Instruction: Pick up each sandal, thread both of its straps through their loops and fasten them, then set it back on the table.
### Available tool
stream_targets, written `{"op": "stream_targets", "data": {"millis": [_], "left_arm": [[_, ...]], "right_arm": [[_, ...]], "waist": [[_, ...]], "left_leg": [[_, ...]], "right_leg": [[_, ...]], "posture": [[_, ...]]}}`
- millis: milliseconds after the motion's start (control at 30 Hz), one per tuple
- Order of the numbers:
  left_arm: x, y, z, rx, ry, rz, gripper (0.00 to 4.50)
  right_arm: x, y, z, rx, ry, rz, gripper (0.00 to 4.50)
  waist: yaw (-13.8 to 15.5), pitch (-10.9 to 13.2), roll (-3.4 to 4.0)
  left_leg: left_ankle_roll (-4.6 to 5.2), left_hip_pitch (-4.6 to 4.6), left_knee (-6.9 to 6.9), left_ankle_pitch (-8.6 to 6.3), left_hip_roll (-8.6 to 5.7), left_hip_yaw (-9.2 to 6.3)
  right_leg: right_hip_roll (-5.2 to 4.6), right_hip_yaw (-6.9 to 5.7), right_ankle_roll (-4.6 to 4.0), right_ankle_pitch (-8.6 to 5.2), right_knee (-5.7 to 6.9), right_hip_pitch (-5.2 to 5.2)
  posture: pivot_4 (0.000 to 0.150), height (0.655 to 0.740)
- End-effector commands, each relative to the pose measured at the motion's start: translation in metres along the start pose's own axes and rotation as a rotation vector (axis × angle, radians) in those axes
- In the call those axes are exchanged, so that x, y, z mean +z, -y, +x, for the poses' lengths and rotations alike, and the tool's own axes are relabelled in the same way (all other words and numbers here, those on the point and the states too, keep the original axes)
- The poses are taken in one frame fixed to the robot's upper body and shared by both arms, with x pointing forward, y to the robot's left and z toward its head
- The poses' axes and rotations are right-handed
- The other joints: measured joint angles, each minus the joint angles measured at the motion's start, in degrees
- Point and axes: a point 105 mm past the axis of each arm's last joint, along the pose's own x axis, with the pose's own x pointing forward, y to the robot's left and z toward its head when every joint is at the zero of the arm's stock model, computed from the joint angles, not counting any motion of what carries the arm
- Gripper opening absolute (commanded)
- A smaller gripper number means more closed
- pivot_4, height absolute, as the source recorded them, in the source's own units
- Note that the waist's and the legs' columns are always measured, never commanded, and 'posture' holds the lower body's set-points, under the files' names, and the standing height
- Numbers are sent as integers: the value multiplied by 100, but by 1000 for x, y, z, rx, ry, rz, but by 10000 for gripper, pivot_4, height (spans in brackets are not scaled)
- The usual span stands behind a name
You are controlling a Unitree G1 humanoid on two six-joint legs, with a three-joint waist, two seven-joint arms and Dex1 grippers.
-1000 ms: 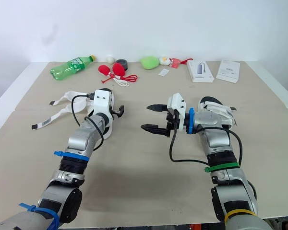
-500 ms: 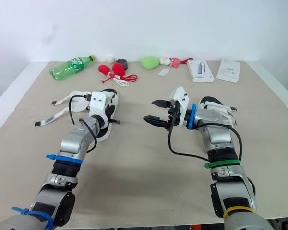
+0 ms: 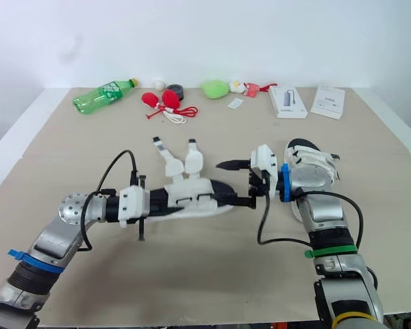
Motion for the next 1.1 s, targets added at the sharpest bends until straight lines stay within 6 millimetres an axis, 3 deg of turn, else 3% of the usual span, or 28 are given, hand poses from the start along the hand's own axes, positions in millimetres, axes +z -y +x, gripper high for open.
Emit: {"op": "stream_targets", "data": {"millis": [33, 233, 467, 567, 733, 900, 1100], "left_arm": [[17, 11, 4, -116, 83, 124, 552], [5, 21, 4, -175, 51, 170, 552], [-6, -13, 11, 53, -54, 148, 552], [-7, -16, 13, 119, -85, 124, 552], [2, -7, 17, 108, -63, 73, 552], [5, -2, 5, 94, -54, 27, 552], [5, 4, 6, 50, -49, 21, 552]], "right_arm": [[10, -3, -8, 0, -3, -63, 45000], [12, -7, -14, -21, -3, -50, 45000], [15, -14, -23, -37, 1, -6, 45000], [15, -14, -25, -49, -3, -5, 45000], [14, -12, -25, -53, -7, -3, 45000], [10, -12, -24, -47, -13, 6, 45000], [4, -13, -23, -34, -34, 10, 45000]], "waist": [[0, 0, 0], [-7, 0, 0], [0, 0, 0], [-4, 0, 0], [-6, 0, 0], [-4, 0, 0], [-4, 0, 0]], "left_leg": [[0, 0, 0, 0, 1, 0], [2, 1, 0, 0, 8, -6], [4, 0, 5, 1, 9, -8], [4, -1, 9, 1, 5, -6], [4, 1, 7, 1, 12, -8], [4, 1, 5, 1, 11, -8], [4, 1, 7, 2, 10, -8]], "right_leg": [[1, 0, 0, 0, 0, 0], [15, -1, 9, 5, 1, -1], [16, -1, 34, -1, 2, 1], [12, 2, 50, 9, 2, 2], [20, 1, 47, 8, 2, 1], [20, 1, 44, 7, 2, 1], [18, 2, 31, -2, 2, 2]], "posture": [[1500, 7400], [1500, 7400], [1500, 7400], [1500, 7400], [1500, 7400], [1500, 7400], [1500, 7400]]}}
